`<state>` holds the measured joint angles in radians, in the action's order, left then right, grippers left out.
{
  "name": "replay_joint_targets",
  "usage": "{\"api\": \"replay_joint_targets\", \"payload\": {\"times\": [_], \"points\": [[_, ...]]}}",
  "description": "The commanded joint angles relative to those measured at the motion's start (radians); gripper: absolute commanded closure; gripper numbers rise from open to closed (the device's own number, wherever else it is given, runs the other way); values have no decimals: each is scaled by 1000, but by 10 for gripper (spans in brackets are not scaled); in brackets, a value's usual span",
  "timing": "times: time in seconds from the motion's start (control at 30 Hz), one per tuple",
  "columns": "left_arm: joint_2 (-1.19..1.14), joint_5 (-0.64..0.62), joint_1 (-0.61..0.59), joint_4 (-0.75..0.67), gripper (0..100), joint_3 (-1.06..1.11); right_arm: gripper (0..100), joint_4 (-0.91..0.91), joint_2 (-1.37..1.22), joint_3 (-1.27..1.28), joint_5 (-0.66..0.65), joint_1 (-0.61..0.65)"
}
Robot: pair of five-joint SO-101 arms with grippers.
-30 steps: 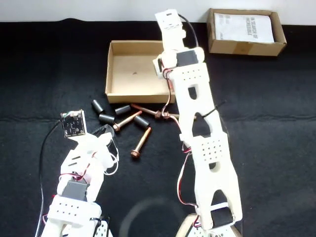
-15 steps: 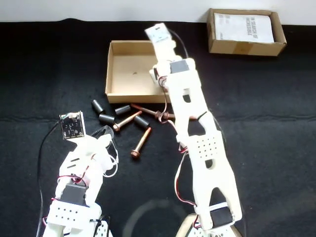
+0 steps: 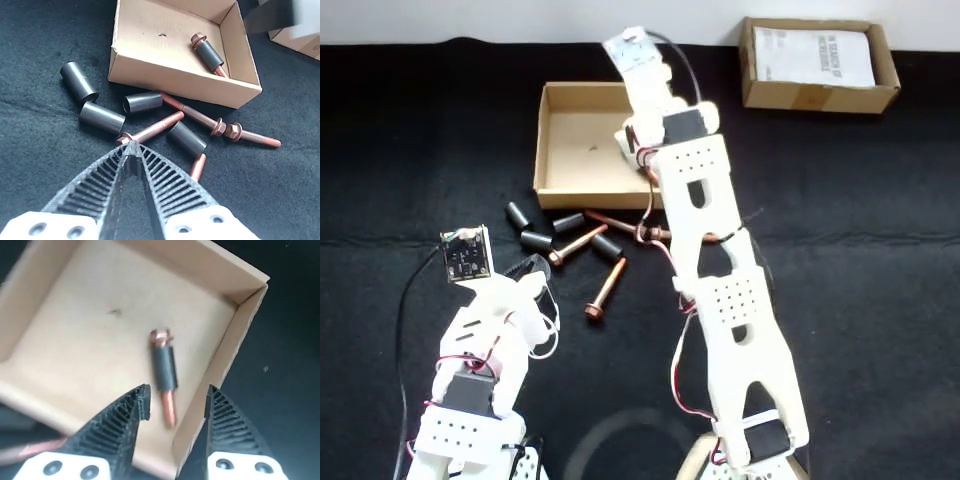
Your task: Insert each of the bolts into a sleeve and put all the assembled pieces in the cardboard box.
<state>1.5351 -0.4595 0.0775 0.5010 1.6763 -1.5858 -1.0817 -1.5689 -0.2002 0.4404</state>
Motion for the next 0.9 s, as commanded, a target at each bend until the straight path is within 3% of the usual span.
{"api": "replay_joint_targets", "payload": {"times": [0.0, 0.13, 0.47, 0.87], "points": [[12, -2, 12, -2, 990, 27, 833, -180, 39, -222, 37, 24], [12, -2, -8, -2, 990, 27, 833, -183, 239, -58, 172, -13], [19, 0, -148, -31, 990, 27, 833, -166, 754, 967, 172, 159], [13, 0, -234, -86, 990, 27, 833, -22, 633, 1066, 169, 173]]}}
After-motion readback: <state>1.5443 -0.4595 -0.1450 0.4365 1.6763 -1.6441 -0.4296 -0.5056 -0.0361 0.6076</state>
